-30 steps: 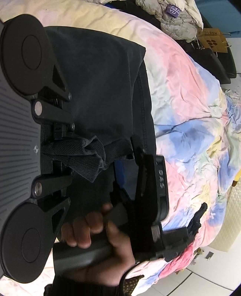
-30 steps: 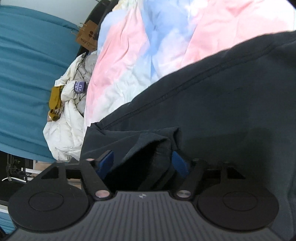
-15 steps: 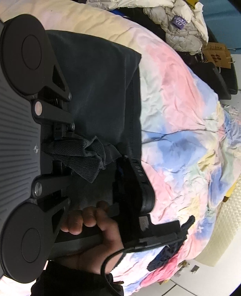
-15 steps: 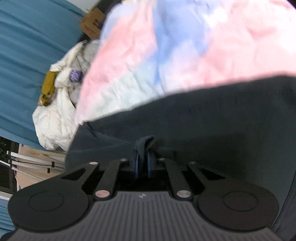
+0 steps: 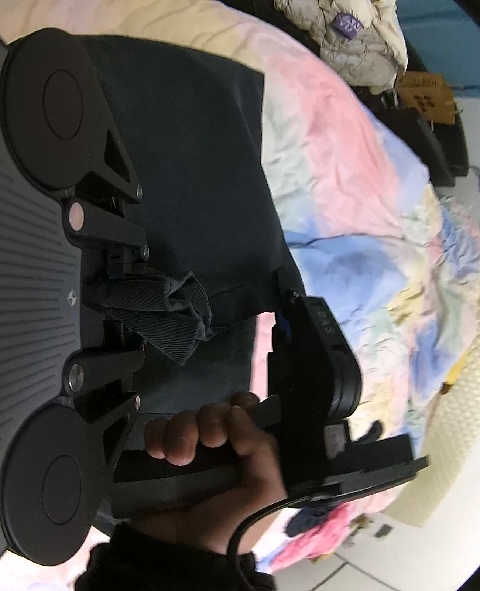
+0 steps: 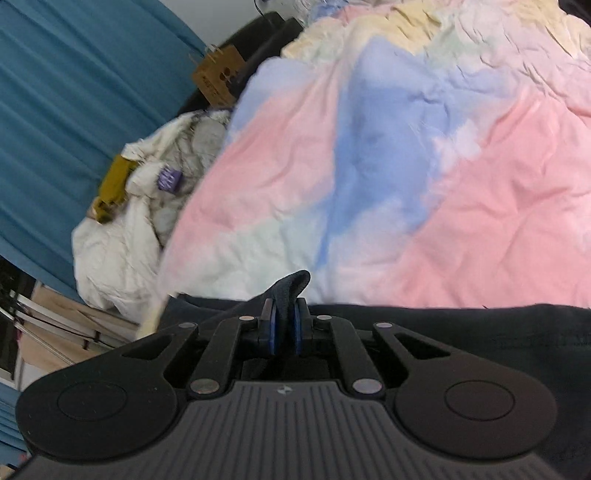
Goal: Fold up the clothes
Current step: 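Grasp the pants with the right gripper while the left gripper holds a corner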
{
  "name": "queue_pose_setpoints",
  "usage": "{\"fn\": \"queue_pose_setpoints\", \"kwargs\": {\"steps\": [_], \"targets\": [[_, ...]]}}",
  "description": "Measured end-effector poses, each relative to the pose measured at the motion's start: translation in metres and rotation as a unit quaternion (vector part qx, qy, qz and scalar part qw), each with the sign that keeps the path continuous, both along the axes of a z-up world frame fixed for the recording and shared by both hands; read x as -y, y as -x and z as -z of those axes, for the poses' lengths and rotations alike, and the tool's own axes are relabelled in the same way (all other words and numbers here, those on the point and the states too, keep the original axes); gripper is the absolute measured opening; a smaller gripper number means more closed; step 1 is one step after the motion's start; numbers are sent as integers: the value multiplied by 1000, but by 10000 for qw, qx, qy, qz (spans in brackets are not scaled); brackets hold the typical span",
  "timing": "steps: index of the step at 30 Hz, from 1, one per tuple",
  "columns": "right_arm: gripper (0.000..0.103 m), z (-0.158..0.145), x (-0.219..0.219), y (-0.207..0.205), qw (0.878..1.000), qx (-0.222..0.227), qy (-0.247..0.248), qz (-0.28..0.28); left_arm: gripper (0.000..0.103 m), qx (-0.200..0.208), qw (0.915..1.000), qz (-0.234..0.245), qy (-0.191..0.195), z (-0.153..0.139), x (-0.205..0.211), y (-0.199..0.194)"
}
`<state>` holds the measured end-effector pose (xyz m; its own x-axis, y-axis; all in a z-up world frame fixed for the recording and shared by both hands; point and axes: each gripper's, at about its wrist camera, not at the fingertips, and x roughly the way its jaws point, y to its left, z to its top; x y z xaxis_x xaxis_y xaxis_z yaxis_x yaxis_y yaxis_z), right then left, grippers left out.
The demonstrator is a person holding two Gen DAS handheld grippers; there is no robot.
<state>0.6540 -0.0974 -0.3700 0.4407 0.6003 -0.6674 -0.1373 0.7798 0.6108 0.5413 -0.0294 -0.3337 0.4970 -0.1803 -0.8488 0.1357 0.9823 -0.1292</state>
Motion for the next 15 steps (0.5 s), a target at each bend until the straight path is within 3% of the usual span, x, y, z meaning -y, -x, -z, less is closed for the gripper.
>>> {"fn": "queue_pose_setpoints", "kwargs": {"steps": [8,15], "targets": [[12,38,3,5,9991,-324,260,-91,16,-401,9992,38,-21,29,5,-4],[16,49,4,7,9977,-464,410,-267,18,-552,9983,173,-82,37,8,-9]]}}
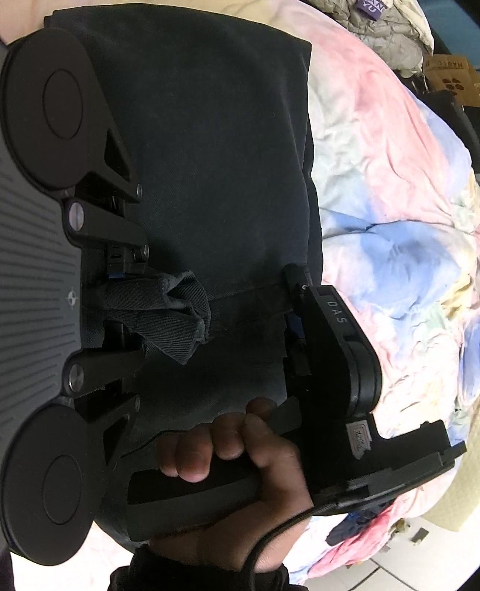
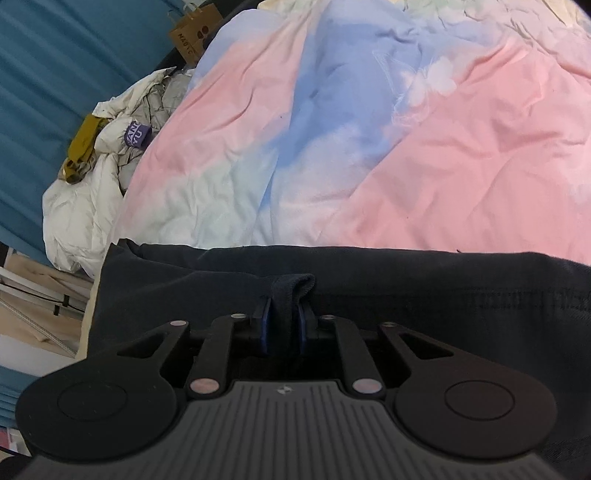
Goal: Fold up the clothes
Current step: 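Grasp the pants with the right gripper while the left gripper holds a corner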
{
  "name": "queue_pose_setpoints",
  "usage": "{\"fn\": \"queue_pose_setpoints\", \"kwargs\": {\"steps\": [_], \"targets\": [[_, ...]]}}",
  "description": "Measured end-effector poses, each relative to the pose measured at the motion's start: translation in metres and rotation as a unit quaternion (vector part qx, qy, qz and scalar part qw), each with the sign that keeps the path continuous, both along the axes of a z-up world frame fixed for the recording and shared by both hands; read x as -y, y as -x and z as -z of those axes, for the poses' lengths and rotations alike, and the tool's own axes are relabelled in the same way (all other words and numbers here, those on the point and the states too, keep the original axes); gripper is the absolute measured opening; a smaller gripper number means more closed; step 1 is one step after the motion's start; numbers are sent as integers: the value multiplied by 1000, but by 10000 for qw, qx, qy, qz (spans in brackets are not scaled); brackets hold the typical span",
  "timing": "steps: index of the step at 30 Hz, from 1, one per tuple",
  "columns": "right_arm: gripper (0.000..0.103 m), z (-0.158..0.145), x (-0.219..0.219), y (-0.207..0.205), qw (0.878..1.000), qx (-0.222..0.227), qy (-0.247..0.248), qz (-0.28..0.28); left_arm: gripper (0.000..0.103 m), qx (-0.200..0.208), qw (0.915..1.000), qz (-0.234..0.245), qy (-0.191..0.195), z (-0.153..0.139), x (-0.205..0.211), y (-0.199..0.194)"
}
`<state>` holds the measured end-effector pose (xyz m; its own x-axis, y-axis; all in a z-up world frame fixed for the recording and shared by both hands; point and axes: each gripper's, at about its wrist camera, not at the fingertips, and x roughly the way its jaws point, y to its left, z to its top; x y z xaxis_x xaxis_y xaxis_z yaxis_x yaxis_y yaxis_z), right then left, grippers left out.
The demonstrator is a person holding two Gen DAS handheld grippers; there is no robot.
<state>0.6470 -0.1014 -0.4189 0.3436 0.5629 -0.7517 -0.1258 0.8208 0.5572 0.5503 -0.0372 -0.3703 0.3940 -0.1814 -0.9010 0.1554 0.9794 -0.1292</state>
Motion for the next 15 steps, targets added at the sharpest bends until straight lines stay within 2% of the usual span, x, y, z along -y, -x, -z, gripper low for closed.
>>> {"fn": "queue_pose_setpoints", "kwargs": {"steps": [3,4,8,12,15], "targets": [[22,-3,3,1,10000,-24,-63,3,25,4,10000,-13,76,-3,0,1],[26,-6,4,2,10000,-23,-64,4,30,7,9999,-44,101,-5,0,2],[28,-21,7,8,9999,60,39,-103,54,-32,9998,-34,182,-13,1,9],[28,-42,16,23,9992,241,282,-127,58,11,9998,148,105,-23,2,21],[28,-59,28,39,9986,354,398,-4,61,51,9995,242,186,-32,-2,33]]}}
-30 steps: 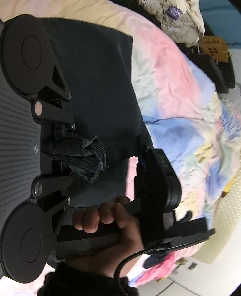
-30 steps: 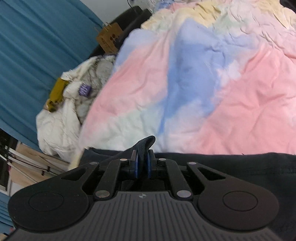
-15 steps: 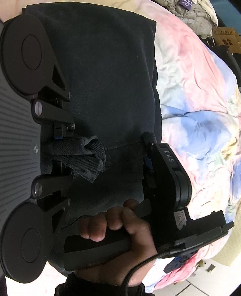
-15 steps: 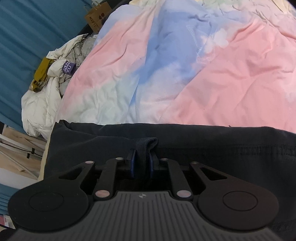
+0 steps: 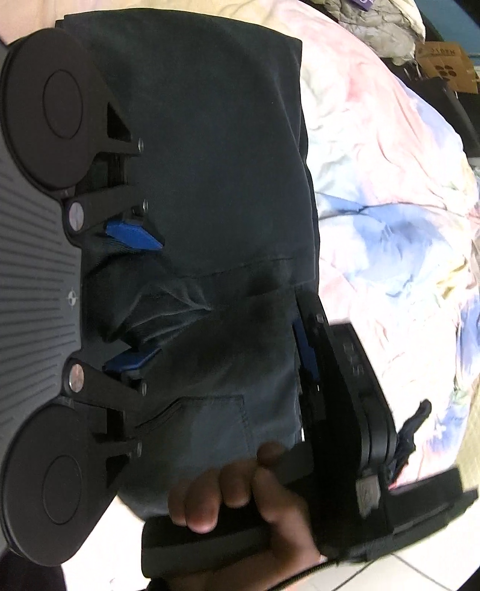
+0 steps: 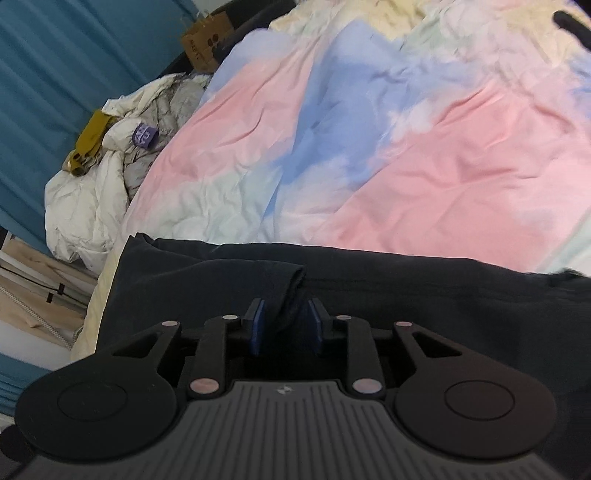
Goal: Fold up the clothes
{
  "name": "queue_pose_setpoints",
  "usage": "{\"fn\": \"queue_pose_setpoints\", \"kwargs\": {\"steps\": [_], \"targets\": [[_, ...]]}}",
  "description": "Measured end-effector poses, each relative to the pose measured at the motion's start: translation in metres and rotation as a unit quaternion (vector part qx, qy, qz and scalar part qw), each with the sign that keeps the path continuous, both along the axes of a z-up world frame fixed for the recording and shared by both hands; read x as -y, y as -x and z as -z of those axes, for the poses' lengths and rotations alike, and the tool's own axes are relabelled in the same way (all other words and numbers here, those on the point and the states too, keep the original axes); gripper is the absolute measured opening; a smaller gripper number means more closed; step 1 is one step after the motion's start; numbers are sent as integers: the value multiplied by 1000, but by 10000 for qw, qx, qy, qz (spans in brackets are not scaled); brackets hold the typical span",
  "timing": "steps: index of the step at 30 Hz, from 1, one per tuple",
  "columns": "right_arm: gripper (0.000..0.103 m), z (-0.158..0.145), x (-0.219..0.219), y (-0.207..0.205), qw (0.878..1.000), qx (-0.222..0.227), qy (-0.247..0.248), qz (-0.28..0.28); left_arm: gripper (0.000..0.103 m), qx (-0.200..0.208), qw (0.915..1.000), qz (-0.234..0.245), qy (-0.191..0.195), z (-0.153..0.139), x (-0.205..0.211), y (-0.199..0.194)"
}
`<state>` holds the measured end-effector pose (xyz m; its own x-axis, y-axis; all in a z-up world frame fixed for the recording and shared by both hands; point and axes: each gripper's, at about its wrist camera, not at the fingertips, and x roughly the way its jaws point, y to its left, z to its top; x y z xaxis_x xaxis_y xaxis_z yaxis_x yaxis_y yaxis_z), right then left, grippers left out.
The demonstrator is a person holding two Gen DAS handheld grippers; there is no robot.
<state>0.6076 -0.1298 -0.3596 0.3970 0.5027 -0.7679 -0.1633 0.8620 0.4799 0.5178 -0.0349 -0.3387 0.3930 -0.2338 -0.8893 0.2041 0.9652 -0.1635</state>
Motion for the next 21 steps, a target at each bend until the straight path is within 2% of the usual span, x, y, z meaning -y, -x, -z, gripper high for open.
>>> {"fn": "queue_pose_setpoints", "kwargs": {"steps": [5,11,16,21], "targets": [[29,-29,17,33,9992,176,132,319,70,-54,9997,-142,173,-9,-24,11],[29,-55,17,75,9972,299,261,628,72,-137,9988,-378,295,-23,-70,26],[30,-61,-14,108,9967,242,448,637,77,-63,9936,-1026,469,-35,-136,23],[36,-62,-66,137,9957,237,704,550,78,-209,9829,-1705,659,-28,-219,-10]]}}
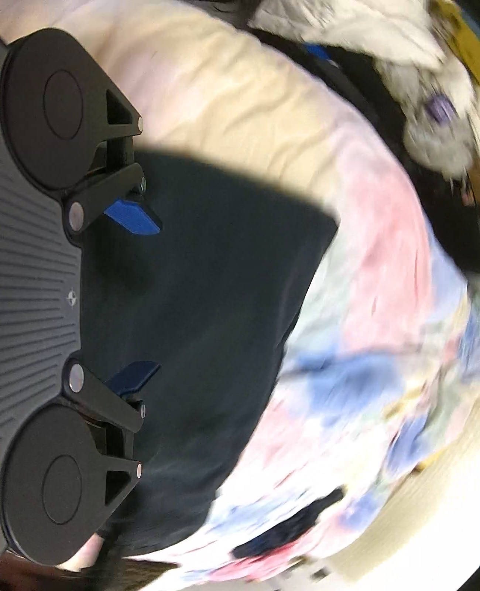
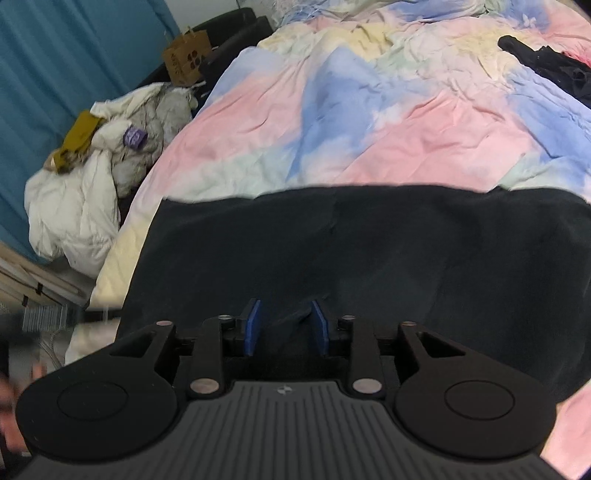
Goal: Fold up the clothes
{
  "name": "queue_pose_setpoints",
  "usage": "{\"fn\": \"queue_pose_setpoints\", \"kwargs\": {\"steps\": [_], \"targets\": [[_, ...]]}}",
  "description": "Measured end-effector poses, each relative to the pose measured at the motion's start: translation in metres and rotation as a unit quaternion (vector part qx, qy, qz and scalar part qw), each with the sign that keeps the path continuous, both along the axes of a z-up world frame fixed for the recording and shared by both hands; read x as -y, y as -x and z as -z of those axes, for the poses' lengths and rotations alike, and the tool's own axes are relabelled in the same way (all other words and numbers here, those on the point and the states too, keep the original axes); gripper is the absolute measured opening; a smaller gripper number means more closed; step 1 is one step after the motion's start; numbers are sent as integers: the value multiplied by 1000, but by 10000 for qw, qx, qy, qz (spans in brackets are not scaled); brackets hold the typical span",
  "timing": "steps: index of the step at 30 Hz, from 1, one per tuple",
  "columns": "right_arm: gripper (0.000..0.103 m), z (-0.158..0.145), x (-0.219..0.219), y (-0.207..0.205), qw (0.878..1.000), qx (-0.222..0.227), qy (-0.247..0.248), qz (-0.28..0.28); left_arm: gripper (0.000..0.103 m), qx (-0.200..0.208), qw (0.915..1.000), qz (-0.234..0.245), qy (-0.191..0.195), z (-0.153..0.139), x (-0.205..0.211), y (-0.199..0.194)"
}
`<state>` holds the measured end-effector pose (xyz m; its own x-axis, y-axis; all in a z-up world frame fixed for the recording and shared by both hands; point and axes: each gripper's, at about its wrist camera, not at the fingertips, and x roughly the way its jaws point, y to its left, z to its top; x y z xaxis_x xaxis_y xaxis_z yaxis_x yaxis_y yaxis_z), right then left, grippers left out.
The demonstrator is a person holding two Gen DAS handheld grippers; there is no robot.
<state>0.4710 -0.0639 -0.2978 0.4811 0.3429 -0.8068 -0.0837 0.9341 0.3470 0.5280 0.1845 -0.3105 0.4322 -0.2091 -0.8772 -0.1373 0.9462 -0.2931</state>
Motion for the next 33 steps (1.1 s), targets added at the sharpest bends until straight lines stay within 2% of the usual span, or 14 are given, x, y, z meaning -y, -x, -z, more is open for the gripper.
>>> {"fn": "queue_pose_setpoints", "kwargs": {"steps": [5,8,10,13,15,18,20,24,26,27,28,29,31,33], "targets": [[40,10,-75,20,9989,66,260,-375,78,-144,9998,86,59,22,-63,-57],[49,17,-125,23,9962,223,360,-760,78,-318,9983,449,172,51,-79,-97],[61,22,-158,22,9927,406,413,-1061,78,-463,9964,658,274,73,-79,-120],[71,30,-206,20,9845,662,495,-1548,77,-639,9932,844,493,94,-81,-143],[77,38,-230,17,9792,629,452,-1874,77,-720,9905,952,684,104,-82,-155],[78,52,-256,14,9731,559,681,-2130,76,-755,9879,1069,831,110,-81,-164],[80,63,-271,12,9683,550,1062,-2192,66,-800,9862,1158,876,114,-78,-169],[77,77,-289,16,9552,528,1718,-2353,48,-837,9841,1355,790,114,-68,-175],[70,79,-298,20,9453,563,2017,-2500,33,-852,9825,1467,771,111,-65,-177],[60,77,-301,22,9415,582,2136,-2540,29,-869,9817,1514,762,109,-63,-178],[50,77,-299,24,9421,556,2165,-2498,21,-894,9810,1551,750,106,-62,-179],[46,74,-296,22,9458,502,2114,-2412,14,-899,9804,1596,730,103,-60,-180],[30,65,-287,18,9558,404,1917,-2195,11,-860,9795,1700,660,93,-55,-181],[24,54,-280,17,9624,430,1745,-2038,10,-821,9796,1734,602,82,-51,-181]]}}
